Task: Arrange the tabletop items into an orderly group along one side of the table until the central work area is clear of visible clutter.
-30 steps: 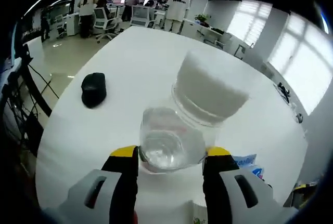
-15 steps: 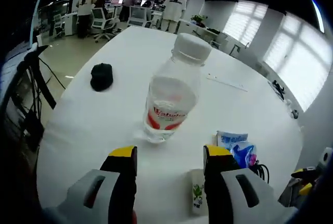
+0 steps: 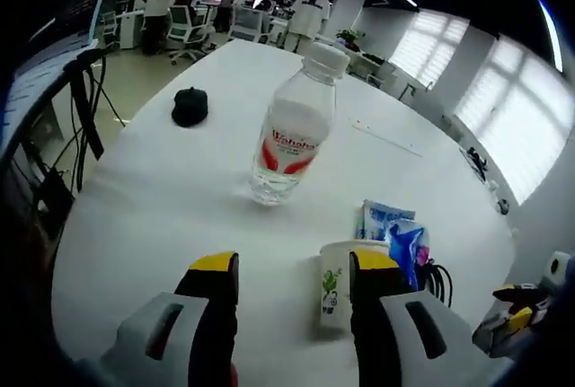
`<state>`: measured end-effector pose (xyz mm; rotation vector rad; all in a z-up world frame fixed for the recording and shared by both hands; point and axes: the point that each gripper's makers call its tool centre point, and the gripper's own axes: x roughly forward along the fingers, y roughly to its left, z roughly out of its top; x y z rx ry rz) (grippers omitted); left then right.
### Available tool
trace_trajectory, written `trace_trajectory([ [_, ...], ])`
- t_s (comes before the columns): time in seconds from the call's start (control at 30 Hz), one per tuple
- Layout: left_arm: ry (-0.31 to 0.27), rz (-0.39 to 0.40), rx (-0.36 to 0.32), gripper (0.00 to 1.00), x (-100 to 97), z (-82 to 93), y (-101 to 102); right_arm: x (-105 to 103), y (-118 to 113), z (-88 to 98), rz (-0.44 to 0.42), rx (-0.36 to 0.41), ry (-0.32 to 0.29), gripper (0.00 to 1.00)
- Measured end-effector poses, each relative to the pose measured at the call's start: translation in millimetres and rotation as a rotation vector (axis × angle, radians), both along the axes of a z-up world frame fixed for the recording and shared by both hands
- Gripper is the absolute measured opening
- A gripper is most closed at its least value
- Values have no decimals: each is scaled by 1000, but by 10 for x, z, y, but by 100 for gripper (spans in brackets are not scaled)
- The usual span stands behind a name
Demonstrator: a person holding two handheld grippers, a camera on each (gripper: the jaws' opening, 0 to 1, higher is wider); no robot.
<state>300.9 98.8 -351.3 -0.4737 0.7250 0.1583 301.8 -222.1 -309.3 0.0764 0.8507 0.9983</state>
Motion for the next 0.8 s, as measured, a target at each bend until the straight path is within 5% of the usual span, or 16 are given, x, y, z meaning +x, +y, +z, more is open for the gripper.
trace_trajectory([
  [0.8, -21, -40, -141, 51, -222, 6, -568, -138, -132, -5, -46, 27, 1, 58],
])
